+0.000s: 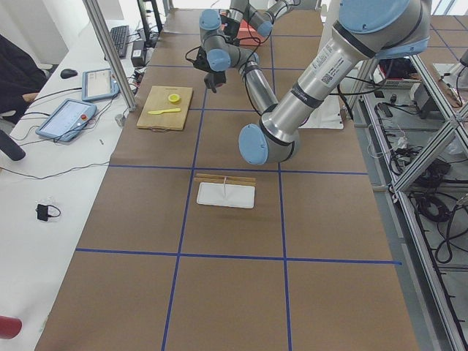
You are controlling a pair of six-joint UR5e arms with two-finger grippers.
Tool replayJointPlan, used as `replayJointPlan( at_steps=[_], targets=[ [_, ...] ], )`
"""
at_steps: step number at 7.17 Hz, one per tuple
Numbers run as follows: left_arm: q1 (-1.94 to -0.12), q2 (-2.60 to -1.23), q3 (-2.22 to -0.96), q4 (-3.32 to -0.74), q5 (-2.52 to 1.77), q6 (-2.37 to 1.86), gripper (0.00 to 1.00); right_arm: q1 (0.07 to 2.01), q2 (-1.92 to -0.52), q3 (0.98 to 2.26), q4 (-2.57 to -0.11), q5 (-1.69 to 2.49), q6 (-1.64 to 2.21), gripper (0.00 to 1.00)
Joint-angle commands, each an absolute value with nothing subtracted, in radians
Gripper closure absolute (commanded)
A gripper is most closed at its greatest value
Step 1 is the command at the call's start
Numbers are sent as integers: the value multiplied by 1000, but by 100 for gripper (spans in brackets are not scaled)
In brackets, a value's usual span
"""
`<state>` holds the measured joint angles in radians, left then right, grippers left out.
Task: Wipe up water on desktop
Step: 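Lift the grey cloth with the left gripper while the right arm reaches in, then grasp the grey cloth with the right gripper and release it from the left gripper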
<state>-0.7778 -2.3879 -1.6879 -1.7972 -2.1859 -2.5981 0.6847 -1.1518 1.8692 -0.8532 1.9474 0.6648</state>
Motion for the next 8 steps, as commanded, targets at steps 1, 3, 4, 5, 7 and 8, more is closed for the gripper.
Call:
replayJointPlan(
  at_steps=[1,3,4,5,7,8],
  targets=[
    [-729,-2408,-1684,-1798,-2132,-2646,100,644,-1149,1870,-821,1939,669,0],
    [-718,-2416,-1684,-1798,-2131,-2672,100,621,-1147,1870,-821,1936,669,0],
    [-709,-2422,-1683,-1798,-2129,-2674,100,620,-1140,1870,-822,1927,669,6],
    [-706,-2422,-1683,-1798,-2129,-2674,100,620,-1140,1870,-822,1927,669,12],
    [-704,-2419,-1683,-1798,-2128,-2672,100,620,-1135,1870,-822,1927,669,62],
    [-704,-2419,-1683,-1798,-2128,-2672,100,621,-1137,1870,-822,1927,670,82]
  ],
)
